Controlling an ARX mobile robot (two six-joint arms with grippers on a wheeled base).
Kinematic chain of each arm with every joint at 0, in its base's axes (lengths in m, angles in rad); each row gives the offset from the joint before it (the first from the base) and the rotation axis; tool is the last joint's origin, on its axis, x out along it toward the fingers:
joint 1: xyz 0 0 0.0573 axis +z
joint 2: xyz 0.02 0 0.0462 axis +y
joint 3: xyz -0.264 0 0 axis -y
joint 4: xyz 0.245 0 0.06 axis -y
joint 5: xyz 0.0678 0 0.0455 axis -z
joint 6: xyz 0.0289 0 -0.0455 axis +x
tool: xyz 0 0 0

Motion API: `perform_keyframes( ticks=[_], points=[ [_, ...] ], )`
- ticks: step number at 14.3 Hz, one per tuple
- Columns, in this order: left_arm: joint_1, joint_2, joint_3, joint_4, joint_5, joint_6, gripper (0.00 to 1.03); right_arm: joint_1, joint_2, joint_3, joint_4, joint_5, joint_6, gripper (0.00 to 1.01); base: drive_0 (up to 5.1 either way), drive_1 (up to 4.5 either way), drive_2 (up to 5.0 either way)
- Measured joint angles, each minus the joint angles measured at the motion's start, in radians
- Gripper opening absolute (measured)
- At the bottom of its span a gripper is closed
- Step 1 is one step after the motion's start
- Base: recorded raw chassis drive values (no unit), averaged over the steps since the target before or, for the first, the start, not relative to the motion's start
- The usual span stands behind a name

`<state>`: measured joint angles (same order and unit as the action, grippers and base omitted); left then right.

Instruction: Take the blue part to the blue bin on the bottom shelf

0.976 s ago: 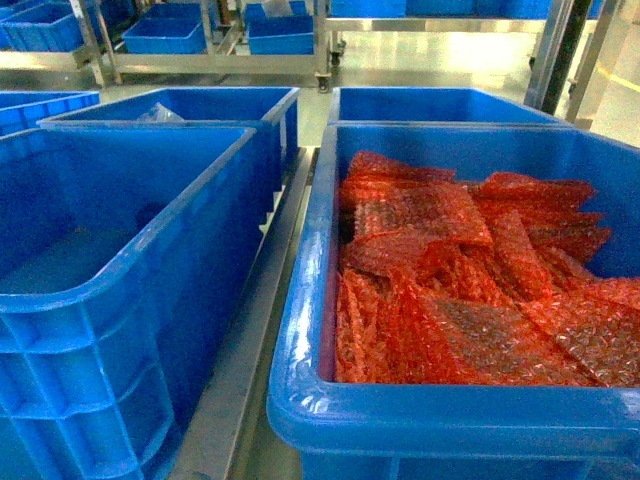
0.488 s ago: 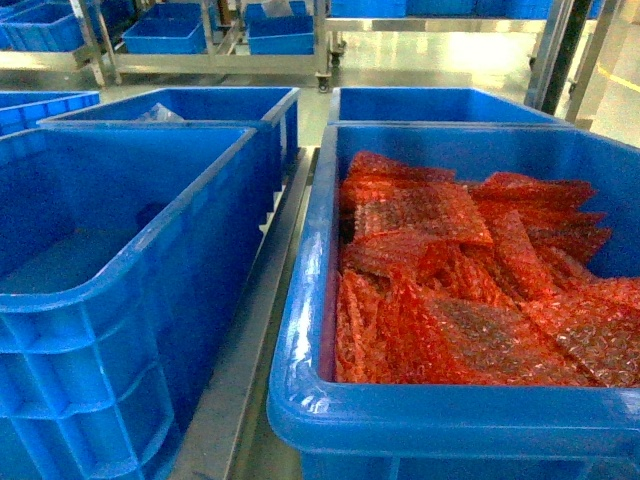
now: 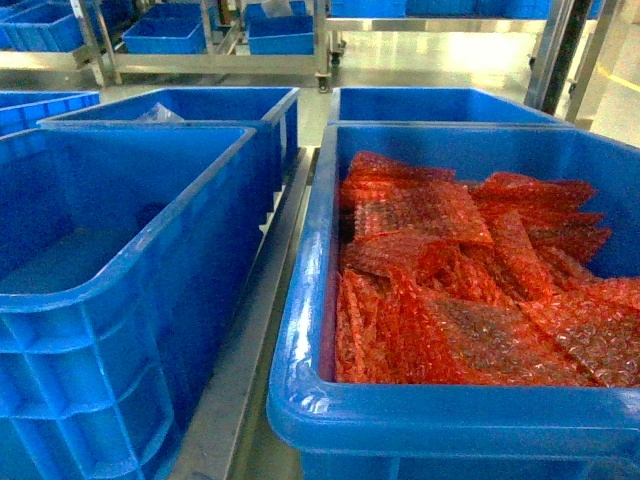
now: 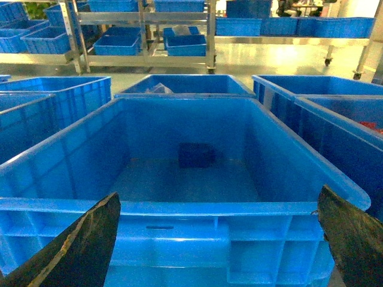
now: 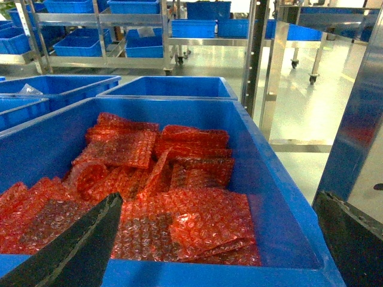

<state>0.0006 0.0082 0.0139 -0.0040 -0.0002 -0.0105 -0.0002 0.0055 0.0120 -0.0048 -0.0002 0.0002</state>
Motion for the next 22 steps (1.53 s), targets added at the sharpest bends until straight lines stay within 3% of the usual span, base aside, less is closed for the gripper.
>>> perform_keyframes(
  ticks=[22],
  points=[
    [0.0, 0.0, 0.0, 0.0, 0.0, 0.0, 0.98, 0.0, 0.0, 0.0, 0.0, 0.0, 0.0, 0.98, 0.0, 0.0, 0.0]
  ],
)
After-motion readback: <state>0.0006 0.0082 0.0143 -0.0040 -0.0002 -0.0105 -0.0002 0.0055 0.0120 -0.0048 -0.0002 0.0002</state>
